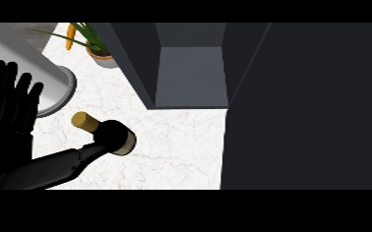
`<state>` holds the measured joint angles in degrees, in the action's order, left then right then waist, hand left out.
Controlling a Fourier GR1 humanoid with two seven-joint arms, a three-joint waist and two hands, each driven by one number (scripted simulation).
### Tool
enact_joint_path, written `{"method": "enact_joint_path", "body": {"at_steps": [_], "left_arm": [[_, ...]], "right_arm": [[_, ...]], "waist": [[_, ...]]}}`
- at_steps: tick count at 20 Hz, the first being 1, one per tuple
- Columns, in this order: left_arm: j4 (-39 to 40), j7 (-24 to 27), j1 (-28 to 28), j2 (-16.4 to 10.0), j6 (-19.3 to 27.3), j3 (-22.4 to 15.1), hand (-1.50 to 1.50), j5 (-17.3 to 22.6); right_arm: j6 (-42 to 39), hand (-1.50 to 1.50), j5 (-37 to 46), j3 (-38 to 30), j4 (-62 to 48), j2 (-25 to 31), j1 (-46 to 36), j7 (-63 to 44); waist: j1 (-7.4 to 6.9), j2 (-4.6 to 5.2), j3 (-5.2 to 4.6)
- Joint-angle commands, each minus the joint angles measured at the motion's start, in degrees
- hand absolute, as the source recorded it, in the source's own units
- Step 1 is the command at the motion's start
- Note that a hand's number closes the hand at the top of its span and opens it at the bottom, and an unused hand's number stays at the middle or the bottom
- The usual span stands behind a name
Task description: Pick up the wine, place it into the cabinet and close the cabinet
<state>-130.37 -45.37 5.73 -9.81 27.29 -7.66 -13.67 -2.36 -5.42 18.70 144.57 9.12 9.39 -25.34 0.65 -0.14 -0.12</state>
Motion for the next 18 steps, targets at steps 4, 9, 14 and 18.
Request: {"method": "enact_joint_path", "body": {"at_steps": [4, 9, 14, 18], "left_arm": [[5.23, 11.93, -7.41, 0.63, -3.66, 2.0, -1.5, 7.08], [11.0, 19.11, -8.86, 1.78, -5.23, 3.27, -1.5, 9.97], [17.66, 26.95, -11.0, 2.42, -8.25, 5.7, -1.5, 13.97], [23.62, 29.53, -9.58, 2.39, -9.11, 9.04, -1.5, 16.19]], "right_arm": [[1.93, -1.5, -1.75, 0.85, 12.36, 0.38, 0.02, -7.99], [2.94, -1.5, -2.48, 0.3, 14.72, 0.22, 0.54, -8.42], [2.13, -1.5, -0.94, 2.04, 14.38, 1.1, 1.76, -7.36], [0.8, -1.5, -3.3, 0.04, 13.96, 1.89, 3.49, -4.77]], "waist": [[-0.3, 0.01, 0.04], [0.12, -0.05, 0.03], [0.13, -0.04, 0.03], [0.38, -0.02, 0.09]]}}
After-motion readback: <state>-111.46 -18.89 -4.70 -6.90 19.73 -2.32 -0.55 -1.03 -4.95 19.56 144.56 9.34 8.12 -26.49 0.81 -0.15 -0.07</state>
